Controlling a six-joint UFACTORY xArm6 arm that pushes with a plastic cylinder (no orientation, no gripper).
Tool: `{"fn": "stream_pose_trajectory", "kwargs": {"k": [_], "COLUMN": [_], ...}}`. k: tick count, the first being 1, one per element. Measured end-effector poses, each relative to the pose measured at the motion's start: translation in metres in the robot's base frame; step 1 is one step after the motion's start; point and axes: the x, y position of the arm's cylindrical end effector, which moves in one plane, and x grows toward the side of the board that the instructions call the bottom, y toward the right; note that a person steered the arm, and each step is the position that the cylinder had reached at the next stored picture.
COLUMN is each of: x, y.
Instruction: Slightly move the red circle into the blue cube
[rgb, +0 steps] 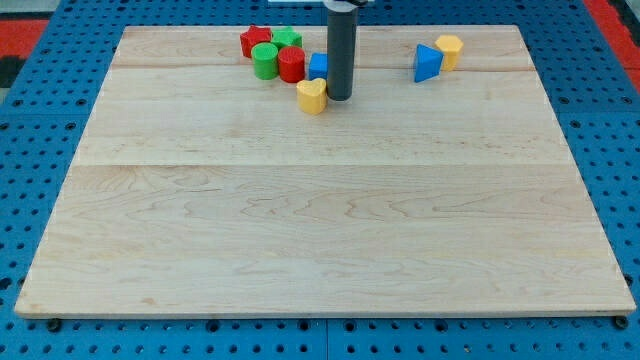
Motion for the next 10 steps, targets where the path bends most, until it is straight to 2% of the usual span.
{"fn": "stream_pose_trajectory", "kwargs": {"k": [1, 2, 3, 4, 5, 7, 9, 10], "x": [0.002, -0.025, -0.057, -0.066, -0.07, -0.059, -0.112, -0.099], "y": [0.03, 0.051, 0.036, 0.021, -0.006, -0.009, -0.02, -0.051]}}
